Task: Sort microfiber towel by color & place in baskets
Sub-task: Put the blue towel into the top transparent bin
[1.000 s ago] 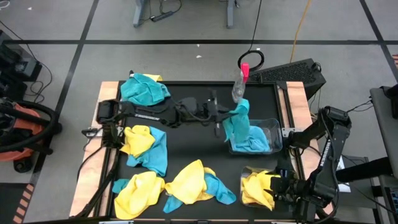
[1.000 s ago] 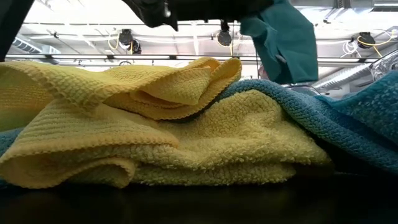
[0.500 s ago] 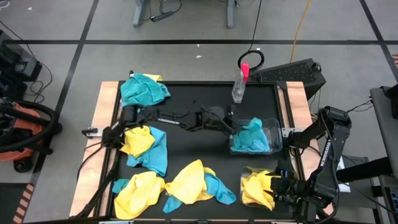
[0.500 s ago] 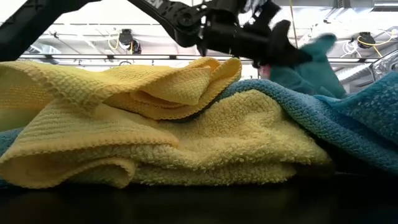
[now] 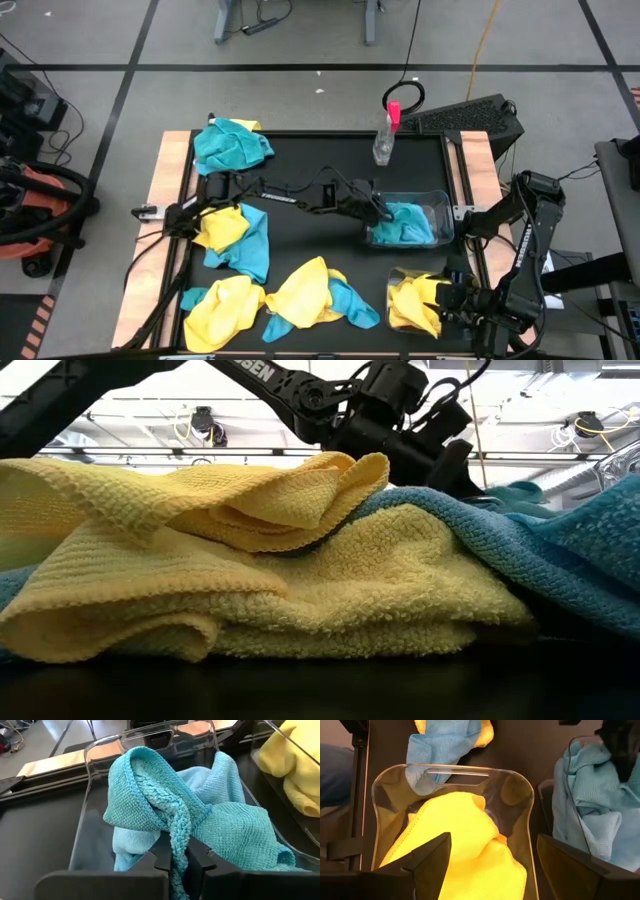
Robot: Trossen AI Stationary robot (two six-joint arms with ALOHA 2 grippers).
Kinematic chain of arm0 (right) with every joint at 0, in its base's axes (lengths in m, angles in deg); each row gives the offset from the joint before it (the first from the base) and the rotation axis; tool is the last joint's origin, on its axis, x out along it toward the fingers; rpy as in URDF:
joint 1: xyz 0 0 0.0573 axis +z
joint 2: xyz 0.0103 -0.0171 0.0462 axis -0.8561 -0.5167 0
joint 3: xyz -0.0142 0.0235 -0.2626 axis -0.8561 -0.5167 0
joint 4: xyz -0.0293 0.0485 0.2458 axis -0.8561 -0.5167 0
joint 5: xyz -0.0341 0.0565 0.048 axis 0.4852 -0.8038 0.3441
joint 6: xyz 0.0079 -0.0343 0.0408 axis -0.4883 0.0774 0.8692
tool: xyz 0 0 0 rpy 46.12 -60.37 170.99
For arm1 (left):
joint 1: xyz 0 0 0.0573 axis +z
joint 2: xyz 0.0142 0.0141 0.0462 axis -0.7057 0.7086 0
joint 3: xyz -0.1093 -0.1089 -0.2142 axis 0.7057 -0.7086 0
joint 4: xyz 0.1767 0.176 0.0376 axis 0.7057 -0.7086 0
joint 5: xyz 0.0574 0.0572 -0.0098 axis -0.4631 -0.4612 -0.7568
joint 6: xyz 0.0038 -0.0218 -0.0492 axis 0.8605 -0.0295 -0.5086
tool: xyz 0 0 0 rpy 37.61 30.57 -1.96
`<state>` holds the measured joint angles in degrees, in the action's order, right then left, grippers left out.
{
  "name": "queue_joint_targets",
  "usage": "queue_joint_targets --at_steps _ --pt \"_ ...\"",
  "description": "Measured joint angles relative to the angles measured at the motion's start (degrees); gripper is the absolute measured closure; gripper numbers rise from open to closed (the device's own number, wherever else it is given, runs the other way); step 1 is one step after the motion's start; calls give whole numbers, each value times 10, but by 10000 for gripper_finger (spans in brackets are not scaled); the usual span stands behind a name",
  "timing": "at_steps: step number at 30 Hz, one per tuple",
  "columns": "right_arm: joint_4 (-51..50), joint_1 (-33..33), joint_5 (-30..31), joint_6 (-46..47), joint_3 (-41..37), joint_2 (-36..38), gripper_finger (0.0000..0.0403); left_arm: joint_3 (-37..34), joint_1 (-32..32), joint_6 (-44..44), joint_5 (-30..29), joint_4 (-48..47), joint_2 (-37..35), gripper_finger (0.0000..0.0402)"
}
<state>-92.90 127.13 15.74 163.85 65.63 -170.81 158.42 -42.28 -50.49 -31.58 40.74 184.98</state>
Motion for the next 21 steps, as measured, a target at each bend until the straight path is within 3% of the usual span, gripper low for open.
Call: queue_joint_targets --at_steps 5,15,21 --pt "-25 -2 28 21 0 0 115 0 -4 11 -1 4 0 334" --pt "-182 -33 102 156 0 0 115 0 -10 13 -1 -1 -5 160" --pt "-180 -84 139 148 -31 2 120 -1 -19 9 2 -5 -27 131"
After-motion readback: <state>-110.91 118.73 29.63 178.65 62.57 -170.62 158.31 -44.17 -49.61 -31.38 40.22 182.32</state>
